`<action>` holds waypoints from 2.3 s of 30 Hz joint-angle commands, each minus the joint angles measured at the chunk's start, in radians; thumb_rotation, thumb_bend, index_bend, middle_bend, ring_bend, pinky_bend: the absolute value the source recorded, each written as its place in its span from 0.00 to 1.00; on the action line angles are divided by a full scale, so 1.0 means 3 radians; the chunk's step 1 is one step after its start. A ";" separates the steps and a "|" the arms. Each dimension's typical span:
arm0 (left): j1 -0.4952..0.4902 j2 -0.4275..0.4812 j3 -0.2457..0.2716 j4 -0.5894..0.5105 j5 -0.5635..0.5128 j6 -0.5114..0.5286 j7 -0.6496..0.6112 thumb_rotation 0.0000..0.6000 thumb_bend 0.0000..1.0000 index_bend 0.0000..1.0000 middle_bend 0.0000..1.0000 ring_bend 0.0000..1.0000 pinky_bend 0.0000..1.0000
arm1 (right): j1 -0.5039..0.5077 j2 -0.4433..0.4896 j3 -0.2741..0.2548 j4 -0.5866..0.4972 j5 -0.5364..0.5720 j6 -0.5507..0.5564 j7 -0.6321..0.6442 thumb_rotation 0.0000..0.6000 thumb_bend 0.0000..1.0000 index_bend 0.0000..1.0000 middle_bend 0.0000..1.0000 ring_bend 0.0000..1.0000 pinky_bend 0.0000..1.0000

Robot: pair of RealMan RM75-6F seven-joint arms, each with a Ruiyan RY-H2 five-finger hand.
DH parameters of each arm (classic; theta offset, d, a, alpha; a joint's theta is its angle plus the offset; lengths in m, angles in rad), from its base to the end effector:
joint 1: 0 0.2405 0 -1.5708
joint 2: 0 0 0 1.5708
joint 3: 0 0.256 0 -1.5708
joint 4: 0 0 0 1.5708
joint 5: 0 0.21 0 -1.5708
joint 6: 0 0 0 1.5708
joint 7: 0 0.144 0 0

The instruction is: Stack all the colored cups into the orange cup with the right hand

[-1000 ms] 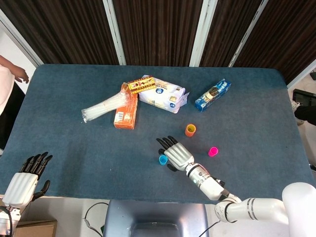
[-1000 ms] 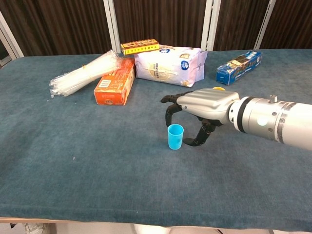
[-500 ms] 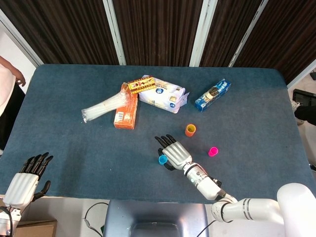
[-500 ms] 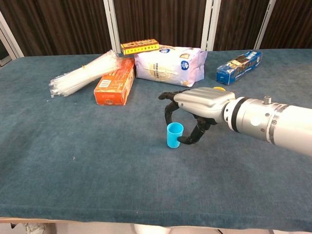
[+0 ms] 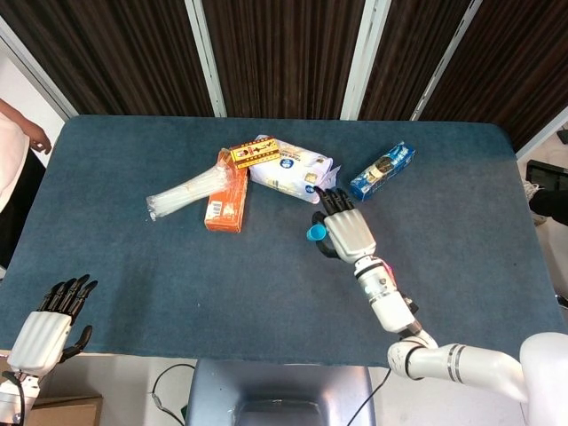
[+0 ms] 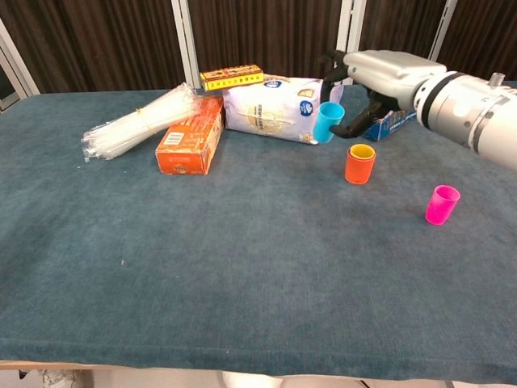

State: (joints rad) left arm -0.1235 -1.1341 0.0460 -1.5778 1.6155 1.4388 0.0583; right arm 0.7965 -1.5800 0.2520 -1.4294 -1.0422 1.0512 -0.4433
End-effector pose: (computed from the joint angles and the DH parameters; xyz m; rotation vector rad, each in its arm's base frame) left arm -0.3055 0.1709 0.1323 -1.6105 -0.8680 -0.8409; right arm -0.1260 -0.3746 0.0028 1.7351 -0.8263 0.9746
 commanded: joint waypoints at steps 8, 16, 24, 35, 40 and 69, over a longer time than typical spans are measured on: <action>-0.0016 -0.0017 -0.0006 0.0005 -0.0031 -0.0042 0.0030 1.00 0.45 0.00 0.03 0.06 0.11 | 0.0036 0.0001 0.0067 0.0355 0.0372 -0.0223 -0.0057 1.00 0.48 0.61 0.04 0.00 0.00; -0.0018 -0.0015 -0.0008 0.0006 -0.0036 -0.0045 0.0026 1.00 0.45 0.00 0.03 0.06 0.11 | 0.0033 0.0001 -0.0009 0.0364 0.0368 -0.0230 -0.0144 1.00 0.48 0.61 0.04 0.00 0.00; -0.0016 -0.0018 -0.0004 0.0004 -0.0033 -0.0043 0.0035 1.00 0.45 0.00 0.03 0.06 0.11 | 0.0010 0.0011 -0.0060 0.0359 0.0444 -0.0230 -0.0243 1.00 0.48 0.61 0.04 0.00 0.00; -0.0024 -0.0031 -0.0005 0.0007 -0.0044 -0.0061 0.0055 1.00 0.45 0.00 0.03 0.06 0.11 | -0.0007 0.0092 -0.0134 0.0303 0.0527 -0.0348 -0.0305 1.00 0.48 0.22 0.01 0.00 0.00; -0.0024 -0.0031 -0.0005 0.0012 -0.0046 -0.0061 0.0056 1.00 0.45 0.00 0.03 0.06 0.11 | -0.0139 0.0348 -0.0213 -0.0046 0.0304 -0.0198 -0.0206 1.00 0.48 0.03 0.00 0.00 0.00; -0.0036 -0.0076 0.0006 0.0021 -0.0036 -0.0079 0.0134 1.00 0.45 0.00 0.03 0.06 0.11 | -0.0710 0.0843 -0.0828 -0.0293 -0.0541 -0.0255 0.0129 1.00 0.48 0.35 0.00 0.00 0.00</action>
State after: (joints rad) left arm -0.1348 -1.1574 0.0476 -1.5714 1.6041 1.4145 0.0991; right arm 0.5751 -1.3108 -0.0060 -1.5511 -1.2328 1.0010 -0.3937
